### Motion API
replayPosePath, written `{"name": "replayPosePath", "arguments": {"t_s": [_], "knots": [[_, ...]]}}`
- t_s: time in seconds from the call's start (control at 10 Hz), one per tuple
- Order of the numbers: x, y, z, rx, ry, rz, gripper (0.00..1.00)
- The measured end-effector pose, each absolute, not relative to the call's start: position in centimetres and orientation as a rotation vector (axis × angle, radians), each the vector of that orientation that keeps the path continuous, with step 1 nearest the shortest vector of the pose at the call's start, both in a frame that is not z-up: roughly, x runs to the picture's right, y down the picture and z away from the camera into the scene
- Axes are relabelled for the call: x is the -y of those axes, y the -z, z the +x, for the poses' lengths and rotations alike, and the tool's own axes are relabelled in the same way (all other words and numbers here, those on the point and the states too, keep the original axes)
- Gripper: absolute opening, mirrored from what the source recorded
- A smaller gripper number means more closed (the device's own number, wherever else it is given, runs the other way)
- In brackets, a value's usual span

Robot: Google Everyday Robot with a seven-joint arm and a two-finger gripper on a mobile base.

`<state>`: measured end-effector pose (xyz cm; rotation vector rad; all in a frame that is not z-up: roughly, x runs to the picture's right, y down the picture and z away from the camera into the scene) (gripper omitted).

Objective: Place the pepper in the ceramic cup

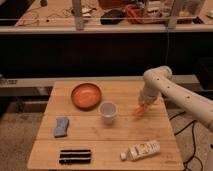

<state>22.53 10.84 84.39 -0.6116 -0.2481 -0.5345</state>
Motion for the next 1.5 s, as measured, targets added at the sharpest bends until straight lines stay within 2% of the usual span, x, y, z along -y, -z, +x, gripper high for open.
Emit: {"name": "replayPosePath", "arguments": {"t_s": [1.1,1.5], "knots": [[-7.5,-77.7,15.5,0.240,0.686,-0.578,0.04],[-6.9,-76.7,12.8,0.240,0.731,-0.563,0.04]]}}
